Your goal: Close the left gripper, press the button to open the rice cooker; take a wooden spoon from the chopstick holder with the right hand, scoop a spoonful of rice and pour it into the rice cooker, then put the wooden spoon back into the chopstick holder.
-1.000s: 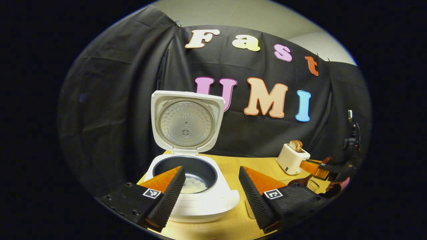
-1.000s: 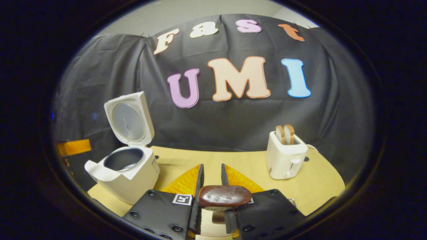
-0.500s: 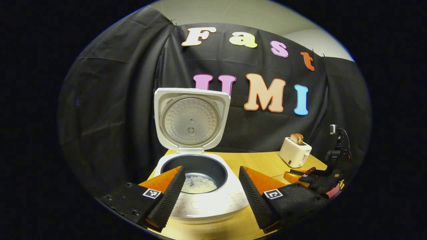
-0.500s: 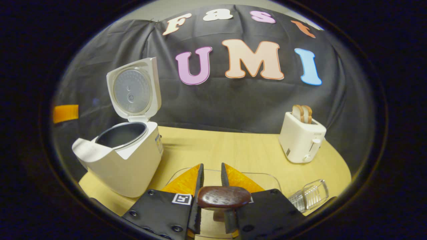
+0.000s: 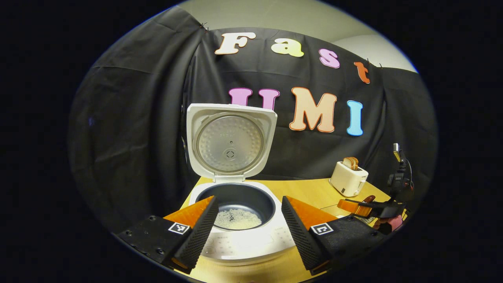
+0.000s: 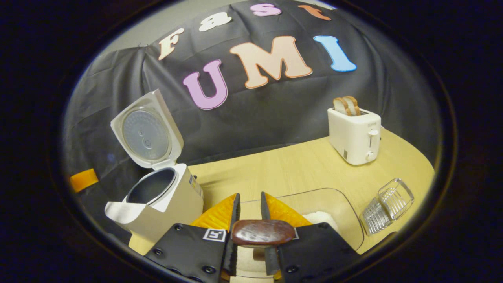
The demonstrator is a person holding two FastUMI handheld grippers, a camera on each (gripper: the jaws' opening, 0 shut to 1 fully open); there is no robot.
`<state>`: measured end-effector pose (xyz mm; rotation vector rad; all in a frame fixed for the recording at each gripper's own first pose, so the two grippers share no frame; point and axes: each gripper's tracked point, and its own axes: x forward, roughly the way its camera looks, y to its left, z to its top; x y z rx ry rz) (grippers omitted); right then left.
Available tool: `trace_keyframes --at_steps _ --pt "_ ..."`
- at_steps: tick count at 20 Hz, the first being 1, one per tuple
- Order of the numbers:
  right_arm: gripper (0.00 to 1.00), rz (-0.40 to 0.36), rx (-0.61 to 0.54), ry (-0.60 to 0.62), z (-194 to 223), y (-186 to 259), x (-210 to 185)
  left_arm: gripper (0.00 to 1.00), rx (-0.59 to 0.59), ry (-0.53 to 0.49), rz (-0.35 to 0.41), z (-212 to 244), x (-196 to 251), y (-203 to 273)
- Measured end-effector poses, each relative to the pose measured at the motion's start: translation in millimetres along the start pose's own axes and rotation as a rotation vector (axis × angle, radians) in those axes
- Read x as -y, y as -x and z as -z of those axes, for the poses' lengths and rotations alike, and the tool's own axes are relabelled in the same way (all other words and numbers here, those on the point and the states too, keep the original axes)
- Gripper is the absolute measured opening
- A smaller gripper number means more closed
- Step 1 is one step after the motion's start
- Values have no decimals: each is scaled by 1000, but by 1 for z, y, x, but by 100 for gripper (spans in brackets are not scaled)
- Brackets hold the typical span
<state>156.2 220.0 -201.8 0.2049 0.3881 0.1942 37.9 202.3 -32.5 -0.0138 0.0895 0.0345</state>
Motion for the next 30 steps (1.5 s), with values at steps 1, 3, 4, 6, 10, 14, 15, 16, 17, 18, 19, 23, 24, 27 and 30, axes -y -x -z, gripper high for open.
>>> trace_keyframes --at_steps 1,3,4,6,10,14,15,16,17,18,19,23,24,27,30 --pt "32 -1 3 -29 -2 1 0 95 -3 3 1 1 -2 -1" --pt "32 3 17 -77 -12 5 2 96 -5 7 5 2 -2 -1" --pt "32 7 28 -91 -18 9 4 96 -4 7 8 2 -2 -2" --pt "32 17 48 -115 -31 14 8 95 -2 4 14 0 -3 -3" --pt "32 36 82 -131 -54 25 14 95 5 4 25 -2 -1 -3" --pt "32 24 120 -176 -79 36 13 95 5 20 34 -2 1 -5" --pt "32 16 127 -188 -86 39 10 95 5 26 36 -2 2 -4" --pt "32 10 136 -196 -94 42 8 95 8 33 36 -4 1 -4" --pt "32 4 146 -196 -100 45 4 95 13 40 37 -5 2 -3" --pt "32 0 157 -194 -107 46 0 95 16 45 38 -7 2 -3" --pt "32 -10 169 -191 -115 49 -5 95 18 51 38 -7 2 -3" --pt "31 -49 192 -193 -143 46 -35 95 19 52 35 -6 0 1" --pt "31 -65 201 -193 -148 40 -47 96 25 53 35 -8 -1 3" --pt "29 -129 208 -239 -160 37 -80 96 27 70 26 -7 -6 7" --pt "29 -201 211 -284 -172 26 -122 95 26 86 1 -6 -19 14"
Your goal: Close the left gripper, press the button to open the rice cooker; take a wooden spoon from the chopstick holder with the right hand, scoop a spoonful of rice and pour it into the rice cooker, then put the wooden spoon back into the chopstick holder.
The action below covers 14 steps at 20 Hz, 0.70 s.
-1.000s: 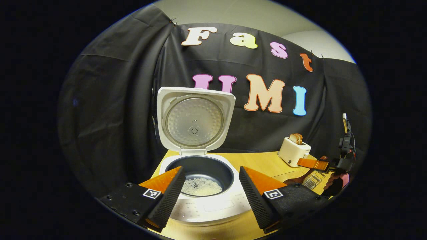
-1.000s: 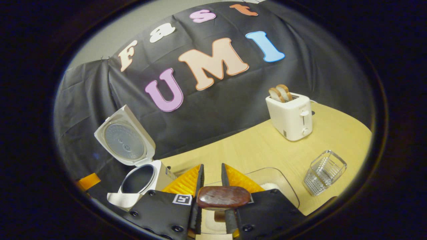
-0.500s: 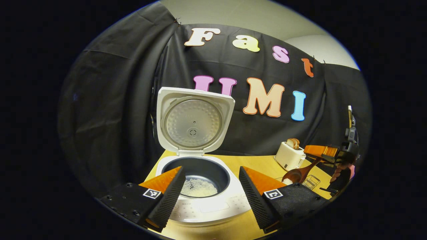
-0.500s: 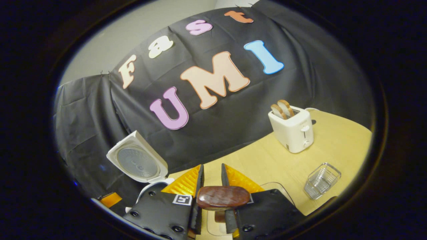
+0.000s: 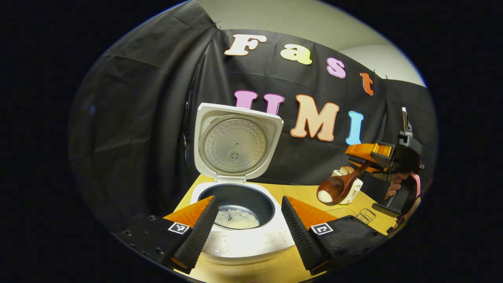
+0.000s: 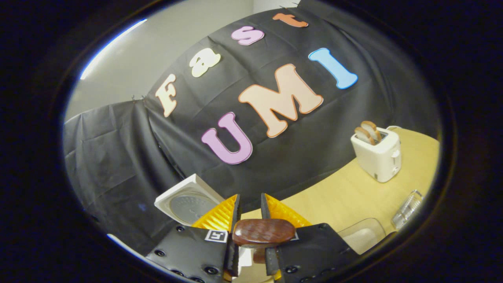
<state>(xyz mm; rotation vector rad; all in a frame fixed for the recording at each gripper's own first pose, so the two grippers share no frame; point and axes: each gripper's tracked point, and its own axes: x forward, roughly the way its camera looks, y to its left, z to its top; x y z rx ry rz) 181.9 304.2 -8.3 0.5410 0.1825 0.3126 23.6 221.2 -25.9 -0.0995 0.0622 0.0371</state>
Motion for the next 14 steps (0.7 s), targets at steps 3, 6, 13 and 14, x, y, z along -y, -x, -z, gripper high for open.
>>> trace_keyframes --at_steps 3,6,13,14 --pt "29 -75 3 -64 7 -21 -41 96 2 4 -35 -1 -17 5" --pt "29 -134 -16 -110 24 -44 -74 95 4 11 -74 -2 -34 11" --pt "29 -156 -100 -35 82 -76 -104 95 3 26 -144 1 -66 27" --pt "29 -154 -105 5 90 -78 -104 95 1 28 -151 3 -68 29"
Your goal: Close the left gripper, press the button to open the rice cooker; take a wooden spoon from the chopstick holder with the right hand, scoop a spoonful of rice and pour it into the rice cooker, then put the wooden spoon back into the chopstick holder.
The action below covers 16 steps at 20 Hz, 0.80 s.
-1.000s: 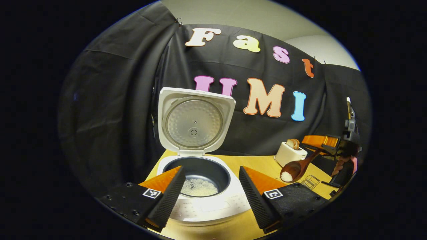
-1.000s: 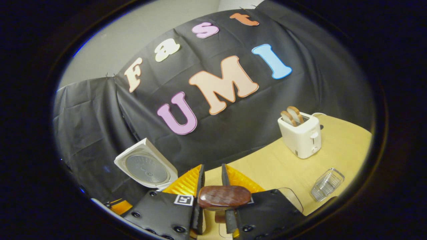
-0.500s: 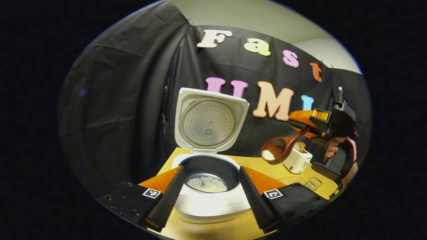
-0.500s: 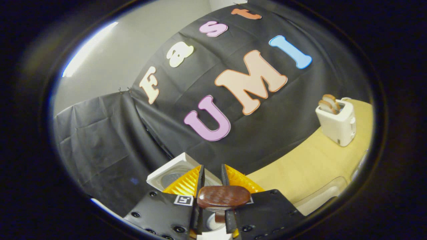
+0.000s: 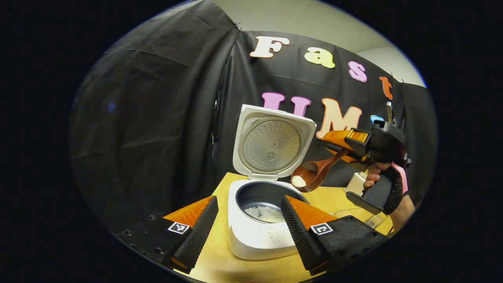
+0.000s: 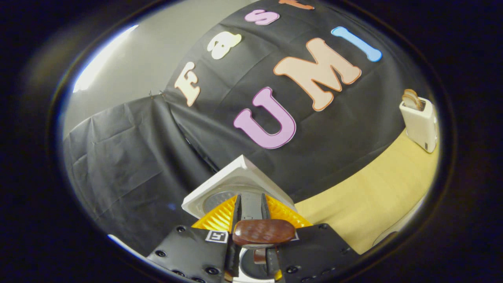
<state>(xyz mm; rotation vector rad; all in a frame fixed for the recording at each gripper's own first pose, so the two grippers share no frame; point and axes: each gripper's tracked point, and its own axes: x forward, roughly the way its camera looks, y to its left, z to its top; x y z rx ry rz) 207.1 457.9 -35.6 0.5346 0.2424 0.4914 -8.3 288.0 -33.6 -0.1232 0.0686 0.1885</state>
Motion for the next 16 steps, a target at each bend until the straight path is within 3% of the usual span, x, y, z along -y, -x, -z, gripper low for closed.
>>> trace_keyframes --at_steps 7,12,16 --pt "28 -11 -40 418 47 -15 -10 95 -9 18 -22 8 -10 7" --pt "29 -66 -21 769 65 -11 -47 95 -6 27 -43 11 -14 6" --pt "29 -93 0 938 76 -7 -65 95 6 36 -71 10 -19 6"
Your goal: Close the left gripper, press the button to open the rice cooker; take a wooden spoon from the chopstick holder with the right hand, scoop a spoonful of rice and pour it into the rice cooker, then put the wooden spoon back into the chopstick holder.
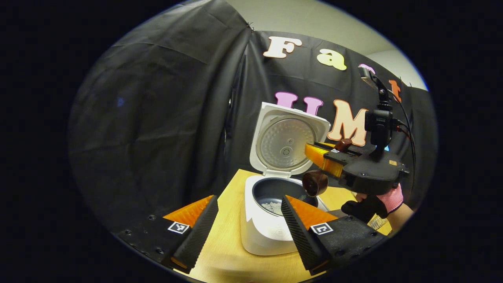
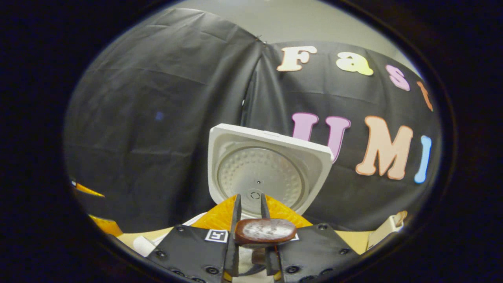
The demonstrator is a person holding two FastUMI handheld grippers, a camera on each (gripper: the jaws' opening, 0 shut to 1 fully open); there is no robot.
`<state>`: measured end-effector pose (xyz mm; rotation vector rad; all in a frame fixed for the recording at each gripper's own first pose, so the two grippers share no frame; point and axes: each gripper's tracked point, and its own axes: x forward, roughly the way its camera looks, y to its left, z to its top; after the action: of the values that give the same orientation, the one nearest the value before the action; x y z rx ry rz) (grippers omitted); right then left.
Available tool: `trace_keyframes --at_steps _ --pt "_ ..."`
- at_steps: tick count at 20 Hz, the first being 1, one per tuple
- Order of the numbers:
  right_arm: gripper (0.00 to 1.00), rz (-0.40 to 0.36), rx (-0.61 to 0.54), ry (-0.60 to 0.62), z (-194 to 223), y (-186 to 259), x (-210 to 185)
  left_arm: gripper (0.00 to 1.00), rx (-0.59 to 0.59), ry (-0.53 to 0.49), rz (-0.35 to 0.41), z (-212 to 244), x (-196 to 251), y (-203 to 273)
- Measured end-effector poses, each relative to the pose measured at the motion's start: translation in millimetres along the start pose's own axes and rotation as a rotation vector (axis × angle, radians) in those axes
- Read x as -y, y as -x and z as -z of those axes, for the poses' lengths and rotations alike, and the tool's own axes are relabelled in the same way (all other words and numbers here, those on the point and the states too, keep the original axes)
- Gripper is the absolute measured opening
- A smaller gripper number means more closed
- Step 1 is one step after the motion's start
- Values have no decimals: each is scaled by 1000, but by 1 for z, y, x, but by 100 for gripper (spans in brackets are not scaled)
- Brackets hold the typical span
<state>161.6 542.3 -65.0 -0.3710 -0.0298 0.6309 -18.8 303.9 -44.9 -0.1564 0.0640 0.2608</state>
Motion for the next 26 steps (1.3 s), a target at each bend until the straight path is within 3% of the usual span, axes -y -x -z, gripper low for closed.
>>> trace_keyframes --at_steps 8,13,18,23,26 --pt "29 -19 26 221 -7 15 -19 95 -1 -7 -36 4 -24 6" --pt "29 -2 18 42 -12 21 3 95 10 -29 -19 -1 -16 7" --pt "29 41 16 -217 -22 43 60 96 11 -40 31 -3 8 7" --pt "29 128 56 -389 -34 91 135 95 6 -58 100 -3 46 2" --pt "29 214 71 -409 -30 119 185 93 5 -64 136 -3 70 -2"
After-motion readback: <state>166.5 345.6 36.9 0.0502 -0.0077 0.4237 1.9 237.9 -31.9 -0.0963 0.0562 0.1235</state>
